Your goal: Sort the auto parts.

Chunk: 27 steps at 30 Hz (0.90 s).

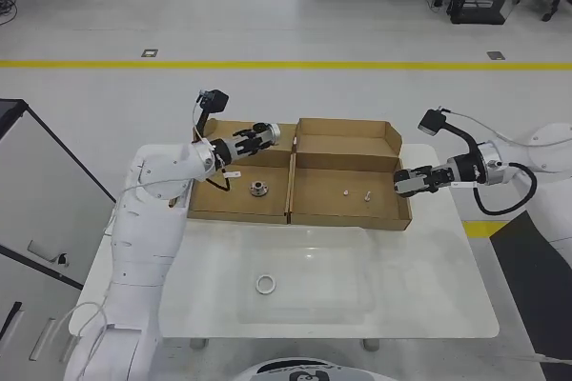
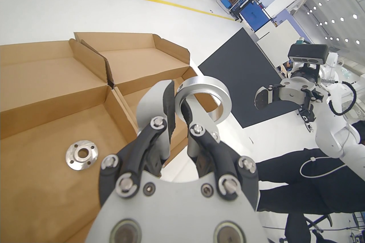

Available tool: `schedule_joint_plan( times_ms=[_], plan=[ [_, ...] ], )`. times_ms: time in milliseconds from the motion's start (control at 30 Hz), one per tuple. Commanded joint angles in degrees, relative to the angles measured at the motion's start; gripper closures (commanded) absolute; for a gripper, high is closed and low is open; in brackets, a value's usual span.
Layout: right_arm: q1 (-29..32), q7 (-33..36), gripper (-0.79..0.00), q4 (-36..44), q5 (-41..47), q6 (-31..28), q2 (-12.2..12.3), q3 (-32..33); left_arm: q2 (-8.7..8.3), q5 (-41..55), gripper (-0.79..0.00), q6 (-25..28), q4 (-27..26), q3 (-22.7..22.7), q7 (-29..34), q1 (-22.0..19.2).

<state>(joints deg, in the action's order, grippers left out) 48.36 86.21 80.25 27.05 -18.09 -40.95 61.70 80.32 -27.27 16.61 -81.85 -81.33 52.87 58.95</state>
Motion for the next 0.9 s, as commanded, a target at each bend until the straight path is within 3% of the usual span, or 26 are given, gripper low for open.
schedule_joint_plan(
  times_ms=[0,267,533,867],
  plan=[
    [0.00,0.00,-0.785,0.00,0.00,0.00,0.00,0.00,-0.10,-0.51,0.000,-0.20,-0.41,0.53,-0.98,0.90],
    [0.00,0.00,-0.785,0.00,0.00,0.00,0.00,0.00,-0.45,-17.82,0.000,-11.26,0.10,6.21,-3.88,-0.25],
    [0.00,0.00,-0.785,0.00,0.00,0.00,0.00,0.00,-0.02,-31.65,0.000,-23.16,4.62,13.24,-1.68,-3.15],
    [0.00,0.00,-0.785,0.00,0.00,0.00,0.00,0.00,0.59,-41.81,0.000,-29.22,11.83,18.65,2.71,-7.53]
  ],
)
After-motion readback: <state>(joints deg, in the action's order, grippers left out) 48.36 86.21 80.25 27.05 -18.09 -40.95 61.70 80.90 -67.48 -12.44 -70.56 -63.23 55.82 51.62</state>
